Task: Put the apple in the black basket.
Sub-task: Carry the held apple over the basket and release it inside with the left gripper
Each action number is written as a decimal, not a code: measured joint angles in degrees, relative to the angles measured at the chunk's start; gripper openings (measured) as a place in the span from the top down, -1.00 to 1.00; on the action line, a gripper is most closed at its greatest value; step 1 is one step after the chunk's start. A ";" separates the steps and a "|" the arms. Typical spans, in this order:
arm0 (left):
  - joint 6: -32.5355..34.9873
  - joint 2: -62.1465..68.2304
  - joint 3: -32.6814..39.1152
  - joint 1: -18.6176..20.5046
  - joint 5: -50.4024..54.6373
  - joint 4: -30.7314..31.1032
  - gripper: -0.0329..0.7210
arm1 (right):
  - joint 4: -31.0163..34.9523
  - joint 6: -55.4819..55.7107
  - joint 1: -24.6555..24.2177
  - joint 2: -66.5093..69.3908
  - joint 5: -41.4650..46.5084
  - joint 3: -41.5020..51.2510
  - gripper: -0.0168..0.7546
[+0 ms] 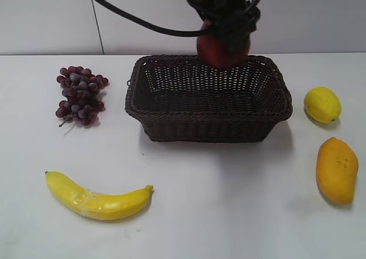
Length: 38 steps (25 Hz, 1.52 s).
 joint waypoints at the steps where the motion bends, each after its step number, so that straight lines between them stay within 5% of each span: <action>1: 0.05 0.20 -0.07 1.10 0.10 0.12 -0.67 | 0.00 0.00 0.00 0.00 0.00 0.00 -0.17; 13: 0.05 7.52 -0.11 10.71 -5.64 -5.50 -0.67 | 0.00 0.00 0.00 0.00 0.00 0.00 -0.17; 35: 0.00 21.74 -0.66 10.85 -11.23 -8.18 -0.66 | 0.00 0.00 0.00 0.00 0.00 0.00 -0.17; 38: -1.15 21.74 -0.66 10.91 -11.23 -8.11 -0.84 | 0.00 0.00 0.00 0.00 0.00 0.00 -0.17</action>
